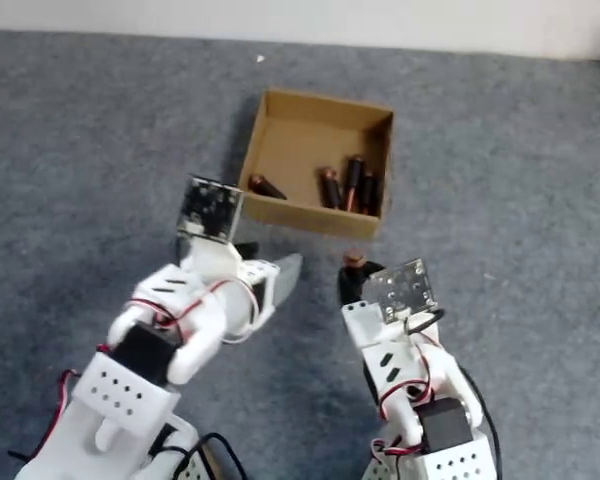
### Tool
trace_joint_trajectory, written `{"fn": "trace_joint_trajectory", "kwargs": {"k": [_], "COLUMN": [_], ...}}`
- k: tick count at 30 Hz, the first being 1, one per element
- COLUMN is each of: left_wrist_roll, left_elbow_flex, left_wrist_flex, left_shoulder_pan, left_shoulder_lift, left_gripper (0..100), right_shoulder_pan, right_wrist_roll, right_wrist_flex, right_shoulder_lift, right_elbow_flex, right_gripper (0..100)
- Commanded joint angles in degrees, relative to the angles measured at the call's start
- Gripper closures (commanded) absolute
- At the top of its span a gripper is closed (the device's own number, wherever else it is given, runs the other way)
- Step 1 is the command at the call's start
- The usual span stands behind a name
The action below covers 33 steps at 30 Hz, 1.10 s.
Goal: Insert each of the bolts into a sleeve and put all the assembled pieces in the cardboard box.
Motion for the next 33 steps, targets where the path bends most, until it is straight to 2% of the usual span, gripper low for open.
{"fn": "trace_joint_trajectory", "kwargs": {"k": [1,5,11,18,23,27,33], "left_wrist_roll": [-4.7,-9.4,-11.6,-11.6,-11.5,-11.6,-11.6], "left_elbow_flex": [-3.7,-0.8,6.5,16.3,21.0,27.6,38.4], "left_wrist_flex": [2.6,2.4,2.4,2.4,2.3,2.1,-5.3], "left_shoulder_pan": [-4.5,-7.5,-9.5,-18.1,-22.6,-22.8,-23.2], "left_shoulder_lift": [-5.0,-15.4,-29.9,-43.9,-42.7,-42.7,-42.2], "left_gripper": [85,98,99,99,99,99,99], "right_shoulder_pan": [0.8,0.8,0.8,0.8,0.8,0.6,0.4], "right_wrist_roll": [0.0,0.3,0.1,0.1,0.3,0.4,2.9], "right_wrist_flex": [0.1,0.0,0.0,0.0,0.0,0.0,0.0], "right_shoulder_lift": [-0.8,-0.8,-0.8,-0.8,-0.8,-0.8,-0.7], "right_elbow_flex": [-0.4,0.2,0.2,0.3,0.3,0.0,-2.5], "right_gripper": [99.3,99.3,99.3,99.3,99.3,99.3,99.3]}}
